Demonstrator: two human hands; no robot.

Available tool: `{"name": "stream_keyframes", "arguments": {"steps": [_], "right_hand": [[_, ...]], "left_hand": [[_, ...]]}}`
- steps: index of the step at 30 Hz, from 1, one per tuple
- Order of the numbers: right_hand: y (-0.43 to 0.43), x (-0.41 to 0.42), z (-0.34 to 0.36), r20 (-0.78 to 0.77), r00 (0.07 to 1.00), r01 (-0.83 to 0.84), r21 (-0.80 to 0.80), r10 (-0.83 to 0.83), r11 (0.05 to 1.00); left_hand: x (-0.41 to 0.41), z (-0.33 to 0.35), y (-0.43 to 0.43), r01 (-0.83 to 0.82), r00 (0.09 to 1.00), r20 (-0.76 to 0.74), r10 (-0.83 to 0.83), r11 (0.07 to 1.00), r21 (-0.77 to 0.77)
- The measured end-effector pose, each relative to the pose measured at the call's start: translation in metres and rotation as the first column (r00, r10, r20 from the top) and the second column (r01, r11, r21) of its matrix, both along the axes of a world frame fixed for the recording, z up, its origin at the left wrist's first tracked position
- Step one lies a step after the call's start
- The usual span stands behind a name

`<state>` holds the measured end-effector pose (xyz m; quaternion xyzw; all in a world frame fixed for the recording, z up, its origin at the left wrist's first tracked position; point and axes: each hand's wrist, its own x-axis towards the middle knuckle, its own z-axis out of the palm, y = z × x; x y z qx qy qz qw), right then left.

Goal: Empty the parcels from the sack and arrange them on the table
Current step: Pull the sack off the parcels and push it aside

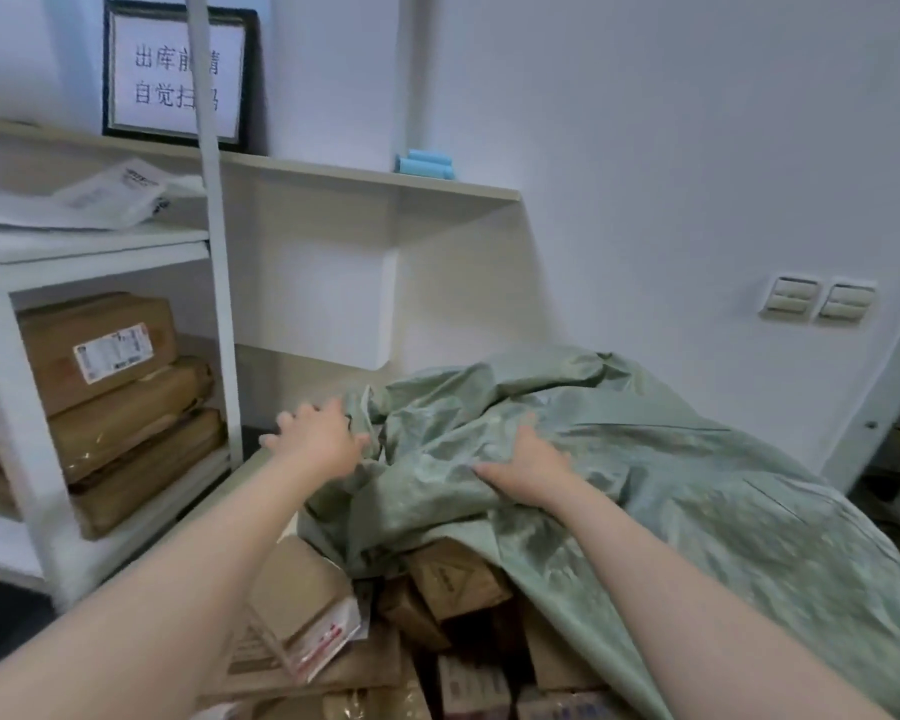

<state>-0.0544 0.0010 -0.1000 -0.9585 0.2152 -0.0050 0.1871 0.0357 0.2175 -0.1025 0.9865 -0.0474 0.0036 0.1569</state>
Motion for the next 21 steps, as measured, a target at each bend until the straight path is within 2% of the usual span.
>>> {"name": "stream_keyframes", "arguments": {"steps": [2, 5, 7, 9, 11, 13, 15, 17, 18, 20, 21], "right_hand": [[0.01, 0.014, -0.007, -0.026, 0.996, -0.082, 0.005, 0.082, 0.997], [0.019, 0.02, -0.007, 0.048, 0.971, -0.235, 0.013, 0.234, 0.972], [0.018, 0.022, -0.001, 0.024, 0.97, -0.241, 0.039, 0.241, 0.97], [0.017, 0.025, 0.005, -0.084, 0.976, -0.197, 0.033, 0.199, 0.98], [0.015, 0.034, 0.006, -0.135, 0.979, -0.165, -0.075, 0.154, 0.983], [0.018, 0.046, 0.006, -0.033, 0.992, -0.126, -0.145, 0.123, 0.981], [0.027, 0.061, 0.009, 0.12, 0.985, -0.113, -0.072, 0.121, 0.991], [0.042, 0.078, 0.013, 0.2, 0.973, -0.126, 0.048, 0.114, 0.991], [0.051, 0.087, 0.015, 0.197, 0.974, -0.134, 0.098, 0.113, 0.986], [0.069, 0.102, 0.019, 0.122, 0.986, -0.137, 0.225, 0.112, 0.965], [0.075, 0.109, 0.021, 0.067, 0.99, -0.137, 0.285, 0.123, 0.949]], "left_hand": [[0.03, -0.005, 0.017, -0.03, 0.998, -0.055, 0.028, 0.999, -0.031], [0.068, -0.016, 0.023, -0.015, 0.995, -0.103, 0.005, 0.995, -0.095], [0.089, -0.028, 0.016, 0.018, 0.988, -0.148, -0.037, 0.992, -0.126], [0.104, -0.041, 0.005, 0.025, 0.979, -0.197, -0.05, 0.992, -0.126], [0.114, -0.052, -0.002, 0.018, 0.972, -0.23, -0.041, 0.995, -0.102], [0.118, -0.056, -0.004, 0.005, 0.977, -0.209, -0.03, 0.993, -0.12], [0.123, -0.053, -0.004, 0.036, 0.988, -0.139, -0.071, 0.971, -0.236], [0.127, -0.038, -0.004, 0.113, 0.987, -0.045, -0.151, 0.879, -0.463], [0.128, -0.026, -0.004, 0.135, 0.984, -0.012, -0.178, 0.789, -0.599], [0.128, 0.0, -0.001, 0.139, 0.979, 0.035, -0.199, 0.538, -0.831], [0.127, 0.013, 0.002, 0.145, 0.978, 0.065, -0.199, 0.421, -0.895]]}}
